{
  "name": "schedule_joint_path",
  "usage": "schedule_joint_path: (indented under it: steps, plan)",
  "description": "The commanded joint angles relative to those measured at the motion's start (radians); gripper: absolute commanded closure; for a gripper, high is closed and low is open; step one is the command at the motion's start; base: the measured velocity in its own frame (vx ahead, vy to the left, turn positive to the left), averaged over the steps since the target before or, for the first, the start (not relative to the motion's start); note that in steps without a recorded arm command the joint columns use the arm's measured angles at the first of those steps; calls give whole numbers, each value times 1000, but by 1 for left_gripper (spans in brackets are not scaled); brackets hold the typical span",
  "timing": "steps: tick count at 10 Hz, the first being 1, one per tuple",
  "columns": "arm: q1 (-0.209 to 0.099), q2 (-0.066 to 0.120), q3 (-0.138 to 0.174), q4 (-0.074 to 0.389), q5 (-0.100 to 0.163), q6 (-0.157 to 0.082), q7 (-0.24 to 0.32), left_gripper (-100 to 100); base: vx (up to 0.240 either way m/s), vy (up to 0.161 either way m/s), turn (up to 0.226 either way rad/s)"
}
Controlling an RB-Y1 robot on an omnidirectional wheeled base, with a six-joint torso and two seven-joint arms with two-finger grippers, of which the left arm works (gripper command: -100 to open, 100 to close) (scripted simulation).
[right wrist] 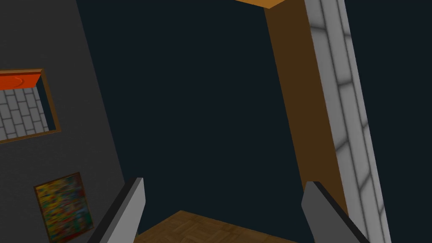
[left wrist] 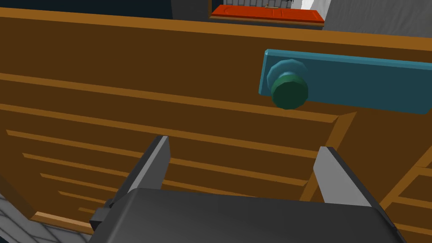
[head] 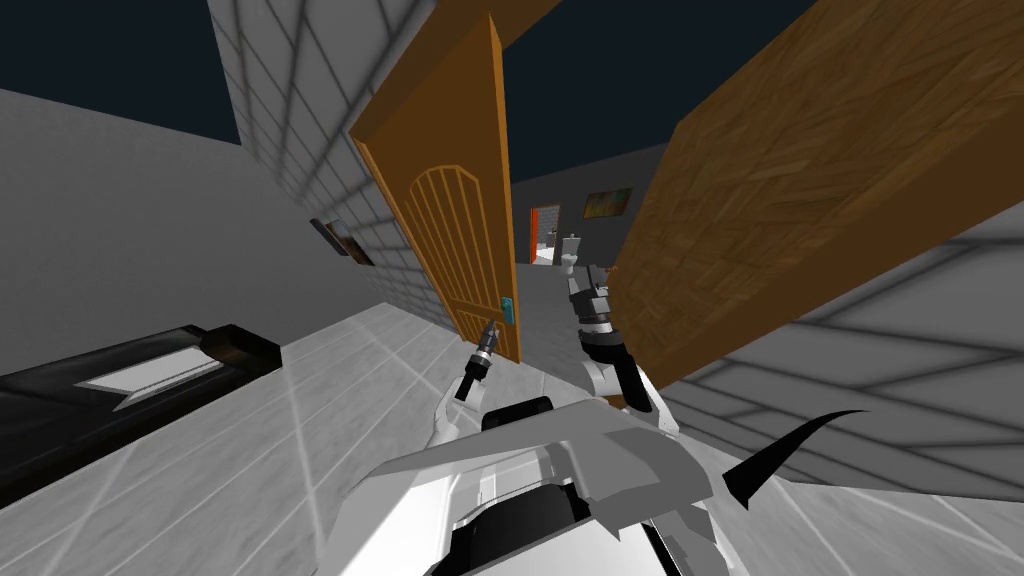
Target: Push the door open
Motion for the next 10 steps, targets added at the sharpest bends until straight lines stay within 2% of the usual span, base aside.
schedule_joint_path:
  steps: [1, 7, 8, 10]
  plan:
    - [-21, -2, -18, 41, -1, 9, 0, -100, 90, 124, -128]
    - [-70, 2, -58, 136, 1, 24, 5, -100, 85, 98, -79]
    - [-68, 1, -51, 131, 1, 19, 5, -100, 44, 51, -28]
    - [-76, -7, -43, 151, 2, 12, 1, -100, 154, -54, -37]
